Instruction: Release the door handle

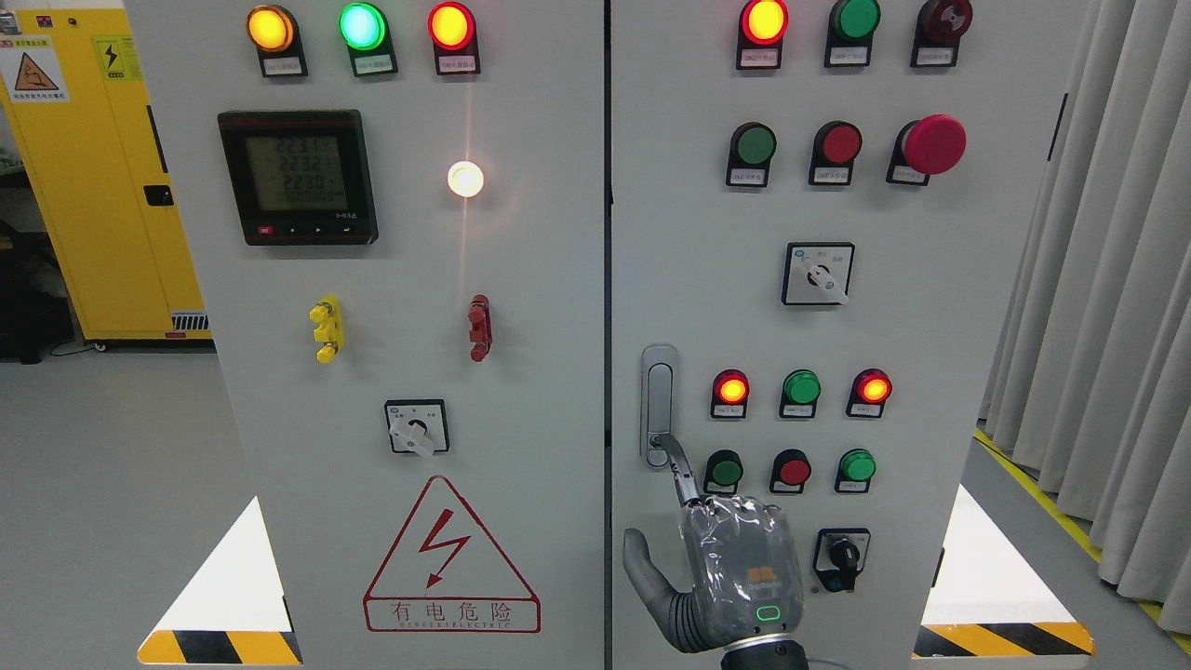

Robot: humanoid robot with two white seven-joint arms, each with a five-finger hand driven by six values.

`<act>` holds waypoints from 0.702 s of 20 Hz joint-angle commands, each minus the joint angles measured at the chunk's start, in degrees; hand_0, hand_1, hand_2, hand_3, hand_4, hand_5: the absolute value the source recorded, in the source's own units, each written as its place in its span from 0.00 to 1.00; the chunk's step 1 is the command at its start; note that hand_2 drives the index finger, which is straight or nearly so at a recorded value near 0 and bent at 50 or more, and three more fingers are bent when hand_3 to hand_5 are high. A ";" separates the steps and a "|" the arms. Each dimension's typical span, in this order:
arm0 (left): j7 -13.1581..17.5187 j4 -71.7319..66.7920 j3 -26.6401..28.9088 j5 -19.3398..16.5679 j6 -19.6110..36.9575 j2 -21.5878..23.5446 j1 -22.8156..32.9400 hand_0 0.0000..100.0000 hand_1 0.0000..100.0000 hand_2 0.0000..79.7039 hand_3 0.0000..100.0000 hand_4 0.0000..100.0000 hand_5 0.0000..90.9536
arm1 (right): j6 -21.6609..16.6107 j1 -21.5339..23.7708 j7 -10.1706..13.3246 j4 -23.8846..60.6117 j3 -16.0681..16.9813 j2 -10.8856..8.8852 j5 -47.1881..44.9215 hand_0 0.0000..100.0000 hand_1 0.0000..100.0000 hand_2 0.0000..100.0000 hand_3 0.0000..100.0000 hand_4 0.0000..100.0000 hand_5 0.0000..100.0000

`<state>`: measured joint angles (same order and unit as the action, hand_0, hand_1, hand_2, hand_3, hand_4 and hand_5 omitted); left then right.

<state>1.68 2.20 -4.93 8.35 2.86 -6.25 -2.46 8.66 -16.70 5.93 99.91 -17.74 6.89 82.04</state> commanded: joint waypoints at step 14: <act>-0.01 0.00 0.01 0.00 0.04 0.01 0.00 0.12 0.56 0.00 0.00 0.00 0.00 | 0.31 0.01 -0.30 -0.59 -0.81 0.05 0.14 0.55 0.34 0.00 1.00 1.00 1.00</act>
<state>1.69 2.20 -4.93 8.35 2.86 -6.25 -2.46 8.92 -16.67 5.75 99.57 -18.39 6.93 82.09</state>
